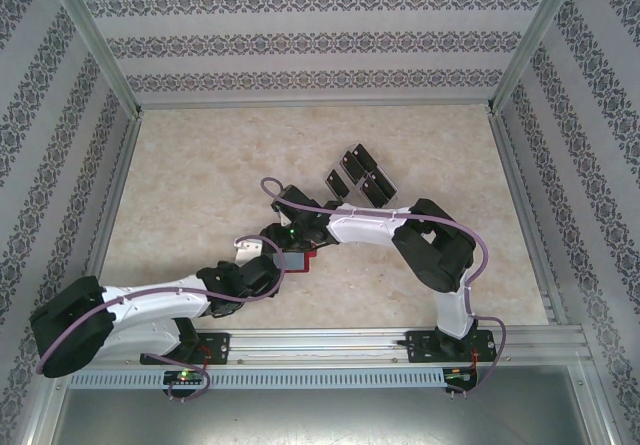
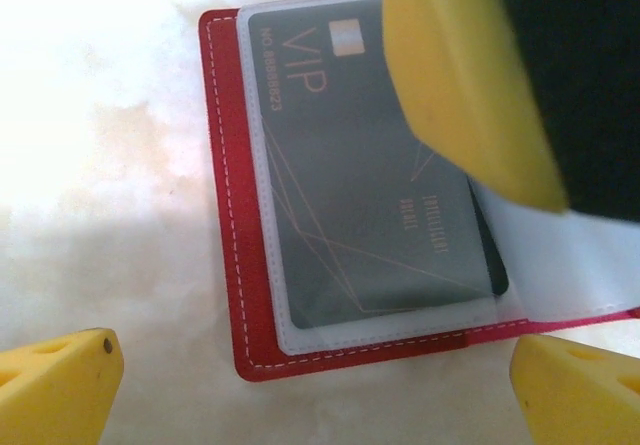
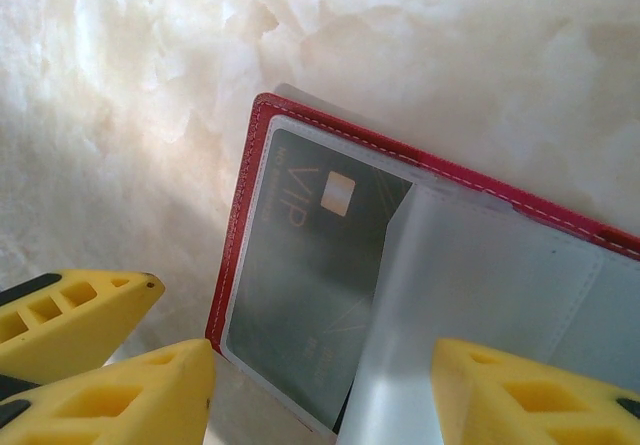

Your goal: Put the credit cards into the card holder

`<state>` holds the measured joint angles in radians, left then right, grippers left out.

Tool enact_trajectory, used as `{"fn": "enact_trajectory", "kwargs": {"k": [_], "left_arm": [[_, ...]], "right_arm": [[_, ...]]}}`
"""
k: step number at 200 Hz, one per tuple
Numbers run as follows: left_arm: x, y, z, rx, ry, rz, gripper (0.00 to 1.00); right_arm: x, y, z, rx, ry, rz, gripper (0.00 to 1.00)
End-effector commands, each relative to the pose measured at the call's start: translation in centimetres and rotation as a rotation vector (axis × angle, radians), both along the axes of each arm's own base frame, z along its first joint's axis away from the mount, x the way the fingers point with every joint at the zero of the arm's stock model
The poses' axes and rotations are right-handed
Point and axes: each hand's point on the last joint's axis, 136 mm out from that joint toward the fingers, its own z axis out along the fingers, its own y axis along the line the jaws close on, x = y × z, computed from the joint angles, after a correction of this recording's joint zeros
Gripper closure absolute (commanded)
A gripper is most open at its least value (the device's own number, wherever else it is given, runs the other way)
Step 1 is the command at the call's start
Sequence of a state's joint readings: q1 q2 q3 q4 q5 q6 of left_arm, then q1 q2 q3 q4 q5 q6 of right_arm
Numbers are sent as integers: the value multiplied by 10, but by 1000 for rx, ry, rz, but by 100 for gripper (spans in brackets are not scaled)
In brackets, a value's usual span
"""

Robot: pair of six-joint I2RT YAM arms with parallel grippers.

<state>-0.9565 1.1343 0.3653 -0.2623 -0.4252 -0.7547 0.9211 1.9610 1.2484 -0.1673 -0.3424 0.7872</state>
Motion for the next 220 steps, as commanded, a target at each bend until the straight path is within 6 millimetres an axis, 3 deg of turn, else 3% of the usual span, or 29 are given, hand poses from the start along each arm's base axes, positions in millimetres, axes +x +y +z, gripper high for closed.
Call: {"fn": "enact_trajectory", "kwargs": {"k": [1,64,103,146,169,220], "left_arm": [[7,1,12,-1,-58,44,0],[13,4,20,-5,-101,88,0],[12,9,18,1,-101,105,0],[11,14,15,15,-102,118,0],[11,15,14,22,-103,124,0],[13,12,18,14,-110,116,0]], "right_arm": [[-3,8,-1,18,11,11,41],[-2,11,9,35,1,11,41],[14,11,48,87,-60,-21,39],[30,-8,80,120,-113,-79,38],[32,-24,75,98,-113,-111,38],[23,-44,27,14,-48,-141,38]]}}
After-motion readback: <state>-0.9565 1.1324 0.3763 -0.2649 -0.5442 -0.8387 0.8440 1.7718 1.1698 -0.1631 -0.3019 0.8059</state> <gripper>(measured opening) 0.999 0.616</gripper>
